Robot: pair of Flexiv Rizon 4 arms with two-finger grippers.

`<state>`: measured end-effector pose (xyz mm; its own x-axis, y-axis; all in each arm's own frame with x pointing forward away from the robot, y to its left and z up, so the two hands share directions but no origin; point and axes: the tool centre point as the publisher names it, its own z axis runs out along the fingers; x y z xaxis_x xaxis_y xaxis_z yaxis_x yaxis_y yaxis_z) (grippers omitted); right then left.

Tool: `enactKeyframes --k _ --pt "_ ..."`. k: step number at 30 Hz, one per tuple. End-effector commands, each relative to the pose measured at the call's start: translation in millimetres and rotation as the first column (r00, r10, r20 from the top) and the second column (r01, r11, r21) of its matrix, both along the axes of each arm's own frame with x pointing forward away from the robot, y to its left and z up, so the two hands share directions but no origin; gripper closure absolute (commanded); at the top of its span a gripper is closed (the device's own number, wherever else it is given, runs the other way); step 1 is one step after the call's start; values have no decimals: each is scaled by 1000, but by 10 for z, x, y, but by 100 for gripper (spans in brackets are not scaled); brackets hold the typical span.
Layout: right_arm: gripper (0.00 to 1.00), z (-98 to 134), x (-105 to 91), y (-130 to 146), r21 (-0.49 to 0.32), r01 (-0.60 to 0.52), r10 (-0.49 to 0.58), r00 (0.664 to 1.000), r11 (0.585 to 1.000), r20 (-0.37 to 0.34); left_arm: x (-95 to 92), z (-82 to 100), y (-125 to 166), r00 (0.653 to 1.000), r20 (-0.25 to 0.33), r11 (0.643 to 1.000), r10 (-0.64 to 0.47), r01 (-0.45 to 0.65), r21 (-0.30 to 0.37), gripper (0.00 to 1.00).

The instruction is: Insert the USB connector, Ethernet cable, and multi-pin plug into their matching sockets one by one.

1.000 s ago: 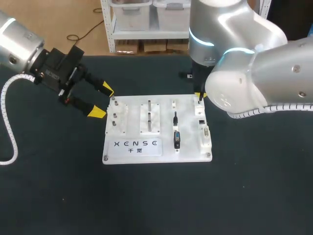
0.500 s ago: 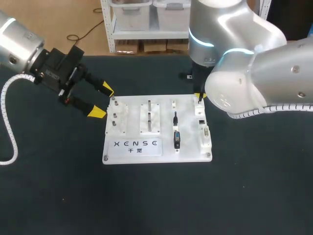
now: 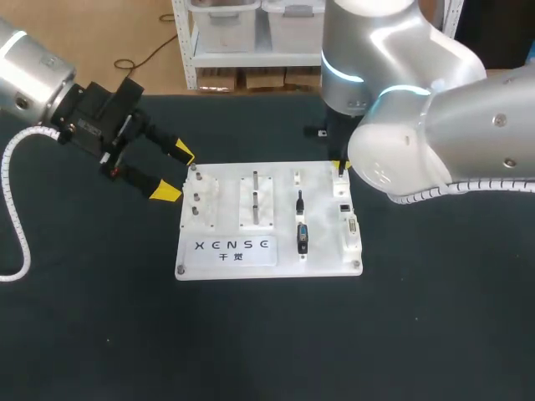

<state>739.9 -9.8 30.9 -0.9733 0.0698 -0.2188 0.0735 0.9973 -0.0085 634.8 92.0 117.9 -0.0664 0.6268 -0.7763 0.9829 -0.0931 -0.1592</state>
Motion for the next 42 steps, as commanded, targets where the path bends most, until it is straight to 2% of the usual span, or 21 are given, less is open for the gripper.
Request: enactKeyframes --k 1,7,11,13,14,19,24,35,42 --pt "100 -70 14 -17 -12 8 -9 1000 1000 -11 9 -7 9 1000 1 1000 -4 4 -2 0" --pt "100 -214 4 -53 5 48 -48 997 999 -61 9 -7 9 1000 1 1000 -4 4 -2 0" --pt "100 -144 -1 -14 14 50 -49 997 999 -53 9 -7 9 1000 1 1000 -4 4 -2 0" --pt "50 -30 0 8 13 39 -39 999 999 -19 9 -7 9 1000 1 1000 -4 4 -2 0" --pt "0 33 4 16 20 40 -40 999 999 -6 9 -7 9 1000 1 1000 -4 4 -2 0" --pt "0 369 1 92 5 -3 2 995 1000 100 9 -7 9 1000 1 1000 -4 4 -2 0" --pt "0 544 -136 264 32 -42 39 993 999 112 9 -7 9 1000 1 1000 -4 4 -2 0" --pt "0 294 -663 600 68 -73 75 997 995 -19 9 -7 9 1000 1 1000 -4 4 -2 0" --pt "0 166 -788 676 67 -89 93 994 994 -55 9 -7 9 1000 1 1000 -4 4 -2 0"
